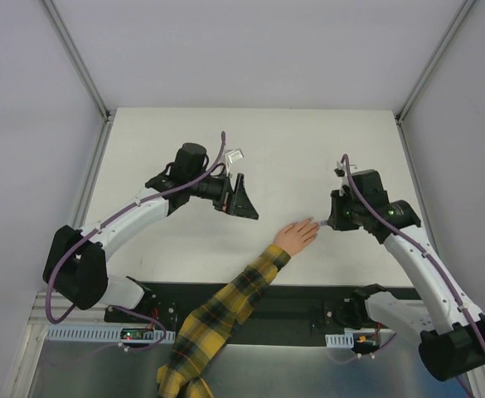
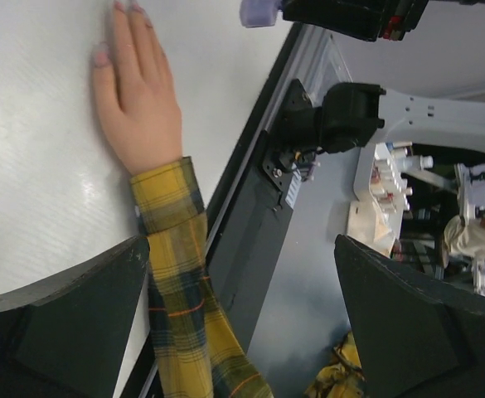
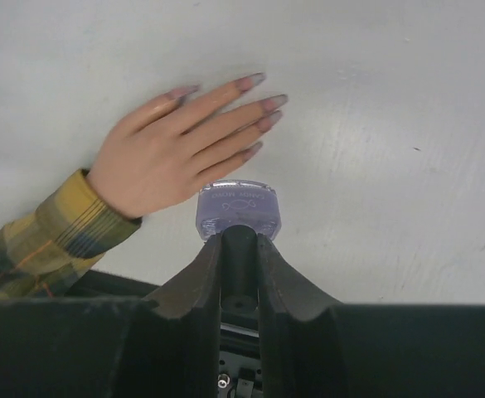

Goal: Paint the nails

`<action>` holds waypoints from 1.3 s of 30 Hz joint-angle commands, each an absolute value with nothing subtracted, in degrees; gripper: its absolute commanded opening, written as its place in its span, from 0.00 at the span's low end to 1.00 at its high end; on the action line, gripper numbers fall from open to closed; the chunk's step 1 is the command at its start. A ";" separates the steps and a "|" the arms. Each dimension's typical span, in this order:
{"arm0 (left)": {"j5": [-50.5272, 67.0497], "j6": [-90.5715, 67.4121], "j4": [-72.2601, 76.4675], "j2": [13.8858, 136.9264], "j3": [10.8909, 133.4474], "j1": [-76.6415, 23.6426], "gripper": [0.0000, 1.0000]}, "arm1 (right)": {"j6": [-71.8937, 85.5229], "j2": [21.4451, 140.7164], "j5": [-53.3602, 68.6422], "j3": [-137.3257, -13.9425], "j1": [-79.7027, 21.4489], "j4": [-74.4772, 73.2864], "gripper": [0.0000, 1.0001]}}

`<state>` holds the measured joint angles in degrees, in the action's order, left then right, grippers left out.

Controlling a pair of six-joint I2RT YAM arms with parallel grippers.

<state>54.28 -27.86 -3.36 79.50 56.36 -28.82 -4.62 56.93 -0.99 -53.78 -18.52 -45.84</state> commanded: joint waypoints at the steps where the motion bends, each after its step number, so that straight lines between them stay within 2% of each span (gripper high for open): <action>1: 54.05 -29.09 -2.20 78.66 60.99 -32.95 0.91 | -7.47 51.79 3.78 -53.44 -26.95 -46.58 0.00; 7: 60.80 -27.69 -1.58 80.67 65.91 -33.31 0.89 | -8.70 45.89 8.25 -52.56 -33.04 -46.06 0.01; 12: 75.21 -24.26 -0.18 84.90 66.10 -34.27 0.66 | -11.95 44.56 25.87 -53.70 -33.31 -41.84 0.01; 16: 75.94 -20.83 1.13 83.33 63.55 -35.94 0.68 | -14.58 45.35 31.46 -55.54 -34.19 -40.87 0.01; 22: 80.06 -22.06 2.81 83.49 63.11 -39.19 0.81 | -17.93 46.32 36.74 -59.23 -34.63 -38.85 0.01; 24: 77.01 -21.45 2.90 82.80 61.97 -39.55 0.78 | -14.62 47.28 32.29 -60.64 -34.63 -37.80 0.01; 26: 68.50 -16.65 2.90 78.42 60.21 -39.99 0.74 | -10.22 50.44 28.15 -64.31 -34.72 -38.92 0.01; 30: 51.00 -12.57 12.98 68.48 48.91 -40.34 0.77 | 2.60 56.24 12.96 -71.35 -34.80 -46.47 0.01; 31: 49.24 -12.22 18.05 65.94 47.39 -40.43 0.77 | 6.64 57.03 12.05 -72.50 -34.89 -47.89 0.01; 34: 41.07 -6.79 20.30 62.59 43.86 -43.06 0.76 | 14.47 60.28 10.37 -76.89 -34.89 -52.81 0.01; 39: 32.28 2.44 20.04 60.47 43.68 -46.66 0.75 | 20.38 63.19 18.27 -81.12 -35.33 -55.28 0.01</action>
<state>42.87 -7.75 14.81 62.17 44.16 -44.66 10.63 62.78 15.40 -76.99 -34.68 -51.31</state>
